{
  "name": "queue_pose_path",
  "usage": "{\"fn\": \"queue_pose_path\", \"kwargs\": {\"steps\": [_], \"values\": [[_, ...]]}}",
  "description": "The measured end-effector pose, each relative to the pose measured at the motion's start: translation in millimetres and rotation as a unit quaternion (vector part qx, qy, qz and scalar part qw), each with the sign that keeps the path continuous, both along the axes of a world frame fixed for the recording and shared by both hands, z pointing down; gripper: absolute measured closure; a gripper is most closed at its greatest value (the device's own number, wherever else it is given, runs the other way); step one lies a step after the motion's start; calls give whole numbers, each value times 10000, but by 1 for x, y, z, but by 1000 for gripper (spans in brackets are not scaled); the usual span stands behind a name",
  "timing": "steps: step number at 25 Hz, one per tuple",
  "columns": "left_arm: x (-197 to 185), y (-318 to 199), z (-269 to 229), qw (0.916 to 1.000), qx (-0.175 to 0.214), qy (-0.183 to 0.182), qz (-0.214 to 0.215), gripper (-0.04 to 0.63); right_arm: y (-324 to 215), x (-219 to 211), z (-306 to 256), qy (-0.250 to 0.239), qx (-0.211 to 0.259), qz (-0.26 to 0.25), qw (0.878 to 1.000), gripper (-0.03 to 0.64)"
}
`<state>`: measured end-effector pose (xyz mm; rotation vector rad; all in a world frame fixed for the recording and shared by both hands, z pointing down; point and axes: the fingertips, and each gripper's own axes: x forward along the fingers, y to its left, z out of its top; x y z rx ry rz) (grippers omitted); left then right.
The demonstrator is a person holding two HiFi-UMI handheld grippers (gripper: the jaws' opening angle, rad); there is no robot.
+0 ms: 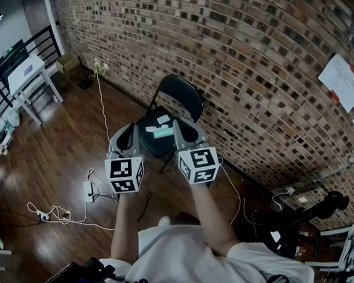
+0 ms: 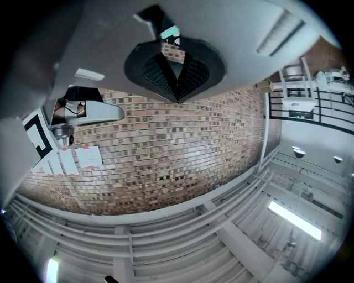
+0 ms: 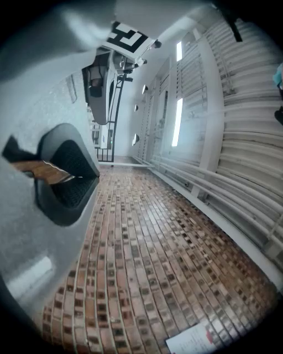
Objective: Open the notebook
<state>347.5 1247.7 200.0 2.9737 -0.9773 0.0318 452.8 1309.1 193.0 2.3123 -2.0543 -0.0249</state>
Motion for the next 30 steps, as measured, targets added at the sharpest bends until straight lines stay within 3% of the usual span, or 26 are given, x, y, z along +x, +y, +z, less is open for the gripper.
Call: {"fn": "queue_pose_path", "kwargs": {"steps": [7,15,21,30], "values": [[-66,-41,-2,9966,56,28,-820,584,-66,-69,1,-6,-13,-1019,9948,626],[-157,-53,-2,9736,25,-66,-2281,584,-108,-158,3,-15,-49,-2577,9662,624],[-179,-48,0,9547,-30,-132,-2972,584,-115,-181,1,-152,-37,-3317,9433,624],[-190,-46,-2,9406,-79,-165,-3391,584,-117,-203,4,-392,-106,-3848,9221,624]]}}
